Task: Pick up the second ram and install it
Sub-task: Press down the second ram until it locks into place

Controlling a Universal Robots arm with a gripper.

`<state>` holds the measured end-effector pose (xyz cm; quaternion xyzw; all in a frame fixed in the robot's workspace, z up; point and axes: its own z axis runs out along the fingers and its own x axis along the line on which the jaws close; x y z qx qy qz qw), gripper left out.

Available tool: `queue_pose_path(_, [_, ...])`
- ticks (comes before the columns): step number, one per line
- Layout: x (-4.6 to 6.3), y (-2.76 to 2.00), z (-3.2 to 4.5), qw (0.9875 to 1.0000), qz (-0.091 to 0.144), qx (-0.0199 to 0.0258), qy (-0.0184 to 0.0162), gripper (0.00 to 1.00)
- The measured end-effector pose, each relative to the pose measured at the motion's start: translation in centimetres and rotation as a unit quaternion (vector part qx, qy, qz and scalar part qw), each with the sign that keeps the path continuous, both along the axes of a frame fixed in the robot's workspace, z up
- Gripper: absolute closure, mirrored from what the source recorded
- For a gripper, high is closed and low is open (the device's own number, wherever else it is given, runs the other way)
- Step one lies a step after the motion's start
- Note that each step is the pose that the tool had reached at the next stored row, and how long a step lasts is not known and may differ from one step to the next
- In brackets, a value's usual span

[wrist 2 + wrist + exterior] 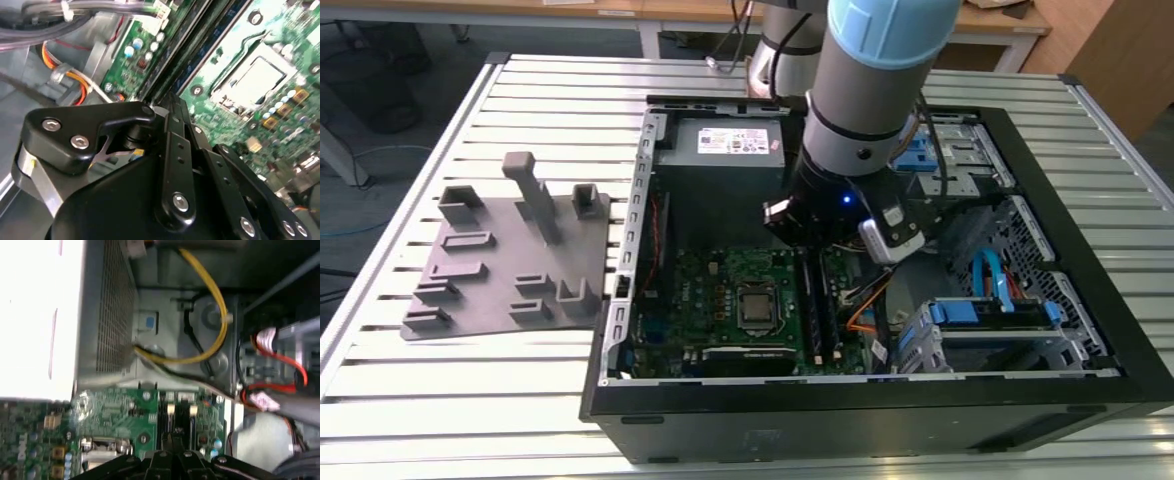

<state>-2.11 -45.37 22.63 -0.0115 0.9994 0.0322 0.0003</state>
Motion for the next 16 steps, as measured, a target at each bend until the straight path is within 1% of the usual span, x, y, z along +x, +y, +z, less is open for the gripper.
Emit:
queue_pose_path(4, [0.0, -1.65, -0.01, 1.0, 0.0, -0.0004, 0.0, 0.89])
queue_pose_path(7, [0.0, -2.75, -0.06, 1.0, 0.0, -0.002, 0.0001, 0.89])
queue_pose_path(13, [0.0, -4.72, -0.19, 0.9999, 0.0, -0.0107, 0.0002, 0.89])
queue_pose_path(15, [0.0, -5.2, -0.26, 0.9999, 0.0, -0.0144, 0.0003, 0.89])
queue_pose_path(16, [0.0, -5.29, -0.32, 0.9999, 0.0, -0.0156, 0.0003, 0.89])
